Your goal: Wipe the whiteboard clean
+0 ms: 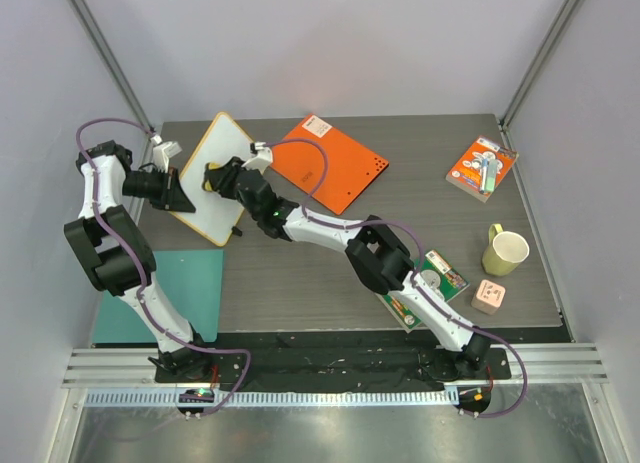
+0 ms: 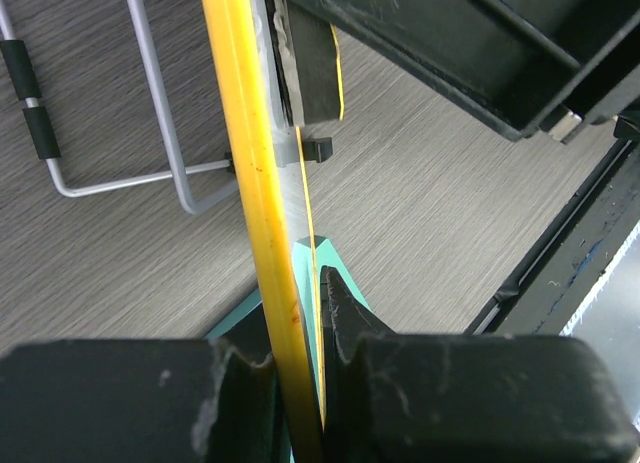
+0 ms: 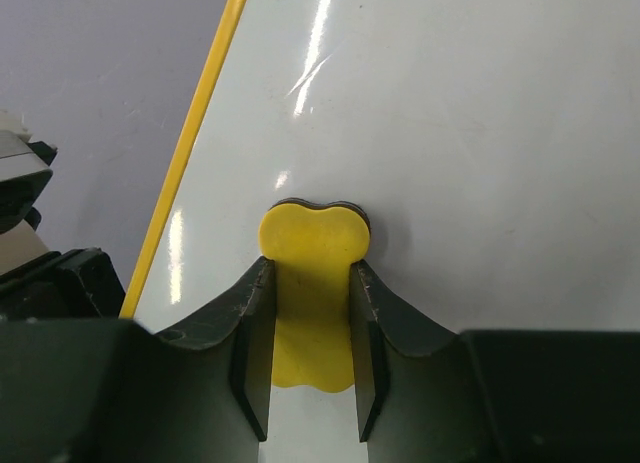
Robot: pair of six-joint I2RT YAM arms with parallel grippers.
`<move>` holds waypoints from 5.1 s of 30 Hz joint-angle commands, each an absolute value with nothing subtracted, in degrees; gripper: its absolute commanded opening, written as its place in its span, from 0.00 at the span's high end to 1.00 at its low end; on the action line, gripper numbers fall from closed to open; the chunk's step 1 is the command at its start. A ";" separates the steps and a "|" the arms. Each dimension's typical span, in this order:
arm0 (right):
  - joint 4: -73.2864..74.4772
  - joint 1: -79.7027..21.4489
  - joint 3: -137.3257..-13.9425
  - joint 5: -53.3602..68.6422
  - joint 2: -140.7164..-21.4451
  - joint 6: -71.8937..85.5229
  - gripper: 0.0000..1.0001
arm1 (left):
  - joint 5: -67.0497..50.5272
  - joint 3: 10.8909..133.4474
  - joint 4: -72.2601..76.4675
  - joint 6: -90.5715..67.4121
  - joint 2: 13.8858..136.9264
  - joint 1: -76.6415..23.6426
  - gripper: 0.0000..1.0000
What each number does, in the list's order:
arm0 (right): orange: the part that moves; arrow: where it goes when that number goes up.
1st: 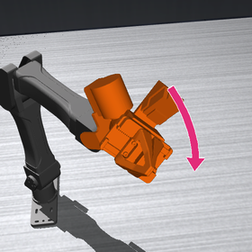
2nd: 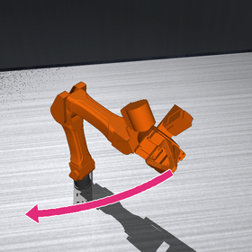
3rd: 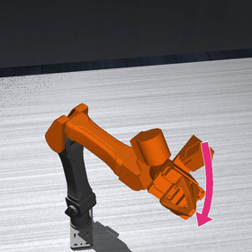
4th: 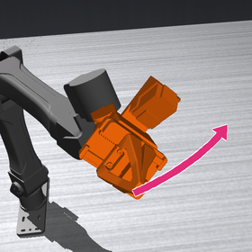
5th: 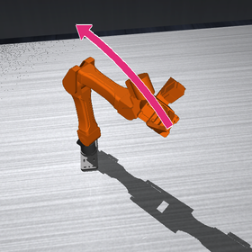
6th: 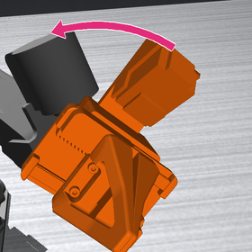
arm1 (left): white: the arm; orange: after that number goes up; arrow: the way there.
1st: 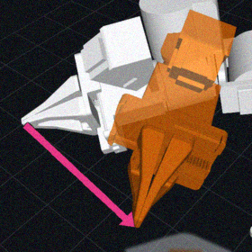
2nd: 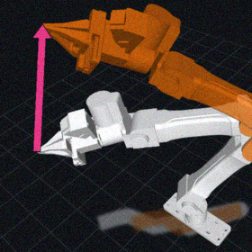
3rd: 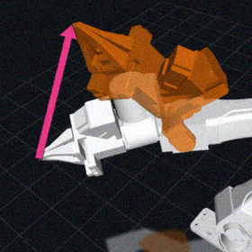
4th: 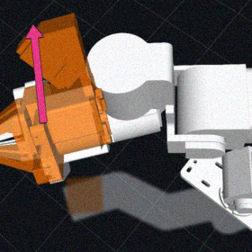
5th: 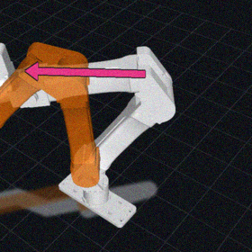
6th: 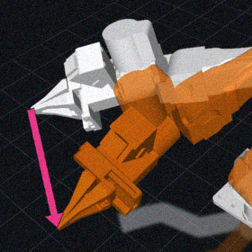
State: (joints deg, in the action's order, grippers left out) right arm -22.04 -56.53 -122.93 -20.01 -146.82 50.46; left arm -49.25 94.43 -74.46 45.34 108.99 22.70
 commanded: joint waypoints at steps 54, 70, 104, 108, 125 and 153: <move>-35.15 -63.19 -115.75 -33.30 -141.50 35.17 0.99 | -51.59 93.52 -89.12 60.38 108.28 17.23 1.00; -34.89 -59.50 -115.69 -37.54 -141.24 31.99 0.99 | -51.68 93.60 -89.48 60.29 107.84 17.40 1.00; -37.62 -58.36 -62.24 -42.01 -114.00 33.31 0.99 | -63.11 97.38 -82.89 49.50 108.20 27.42 1.00; -32.89 -57.66 -60.91 -40.09 -112.68 34.19 0.99 | -60.74 95.98 -77.00 41.25 106.79 27.60 1.00; -31.02 -52.65 -58.54 -21.19 -111.09 35.77 0.96 | -56.69 99.05 -83.31 46.73 111.35 27.42 1.00; -35.16 -48.69 -56.95 -9.32 -112.85 37.88 0.65 | -53.88 105.20 -84.37 47.28 118.83 24.17 0.81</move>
